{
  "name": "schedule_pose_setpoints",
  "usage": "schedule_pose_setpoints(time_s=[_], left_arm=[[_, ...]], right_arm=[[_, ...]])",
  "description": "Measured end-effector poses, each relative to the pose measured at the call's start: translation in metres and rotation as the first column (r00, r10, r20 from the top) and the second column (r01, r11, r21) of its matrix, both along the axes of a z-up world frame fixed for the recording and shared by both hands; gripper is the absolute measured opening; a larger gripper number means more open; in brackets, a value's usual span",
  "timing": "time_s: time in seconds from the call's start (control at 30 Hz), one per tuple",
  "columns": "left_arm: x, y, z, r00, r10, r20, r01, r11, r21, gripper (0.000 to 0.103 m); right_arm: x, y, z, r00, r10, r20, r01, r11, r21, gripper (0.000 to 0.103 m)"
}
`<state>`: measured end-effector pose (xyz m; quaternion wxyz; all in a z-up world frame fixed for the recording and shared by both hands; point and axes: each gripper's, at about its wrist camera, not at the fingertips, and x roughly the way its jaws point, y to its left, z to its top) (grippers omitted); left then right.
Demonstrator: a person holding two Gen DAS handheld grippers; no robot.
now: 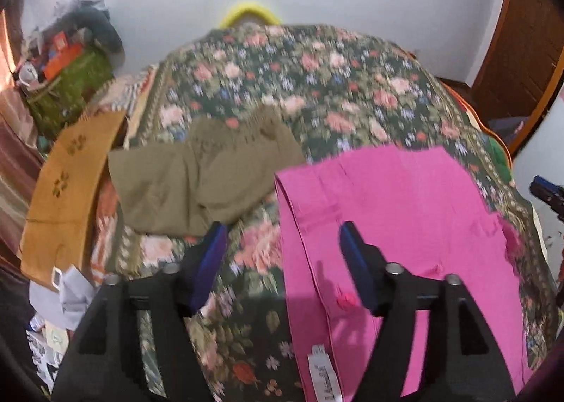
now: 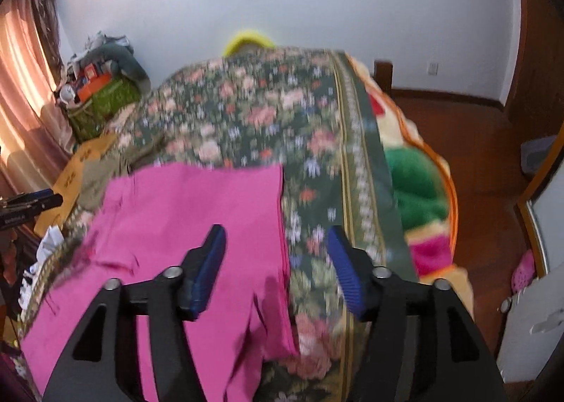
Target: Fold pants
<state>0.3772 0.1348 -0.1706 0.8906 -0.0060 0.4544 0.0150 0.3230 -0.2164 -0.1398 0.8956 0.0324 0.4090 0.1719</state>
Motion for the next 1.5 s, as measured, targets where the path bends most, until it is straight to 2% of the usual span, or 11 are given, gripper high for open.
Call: schedule_pose_setpoints(time_s=[0.13,0.27,0.6,0.8,0.97,1.03,1.1,1.13,1.23,1.33,1.5], left_arm=[[0.017,0.002,0.008,0.999,0.009,0.034,-0.009,1.000,0.027,0.086],[0.038,0.007,0.003,1.000,0.009,0.022,-0.008,0.999,-0.031,0.087],[0.083,0.015,-0.056,0.996,0.060,-0.070,-0.064,0.997,-0.047,0.087],[0.099,0.016,-0.084,0.992,0.034,-0.119,-0.043,0.996,-0.078,0.073],[0.104,0.017,-0.098,0.990,0.010,-0.142,-0.026,0.993,-0.111,0.063],[0.106,0.019,-0.102,0.989,-0.006,-0.150,-0.018,0.988,-0.152,0.052],[0.106,0.021,-0.106,0.987,-0.019,-0.159,-0.016,0.976,-0.219,0.041],[0.106,0.021,-0.106,0.987,-0.022,-0.159,-0.016,0.973,-0.230,0.037],[0.105,0.016,-0.102,0.988,-0.034,-0.148,0.003,0.979,-0.204,0.025],[0.101,0.012,-0.096,0.990,-0.024,-0.139,0.002,0.987,-0.159,0.011],[0.092,0.010,-0.070,0.996,-0.037,-0.079,0.026,0.991,-0.128,0.009]], right_arm=[[0.021,0.006,0.011,1.000,0.005,0.018,-0.005,1.000,0.011,0.071],[0.043,0.019,0.006,0.999,0.037,0.008,-0.037,0.999,-0.022,0.071],[0.101,0.052,-0.056,0.986,0.071,-0.152,-0.083,0.994,-0.074,0.070],[0.131,0.063,-0.081,0.980,0.058,-0.193,-0.080,0.991,-0.107,0.070],[0.143,0.074,-0.092,0.975,0.101,-0.200,-0.130,0.982,-0.138,0.070],[0.146,0.080,-0.097,0.974,0.110,-0.196,-0.141,0.978,-0.156,0.066],[0.148,0.087,-0.104,0.971,0.119,-0.207,-0.161,0.966,-0.202,0.047],[0.148,0.089,-0.106,0.971,0.123,-0.203,-0.168,0.961,-0.220,0.041],[0.147,0.091,-0.108,0.970,0.126,-0.206,-0.173,0.958,-0.228,0.009],[0.146,0.089,-0.106,0.971,0.120,-0.206,-0.165,0.962,-0.219,0.005],[0.141,0.080,-0.086,0.982,0.110,-0.153,-0.141,0.968,-0.206,0.004]])
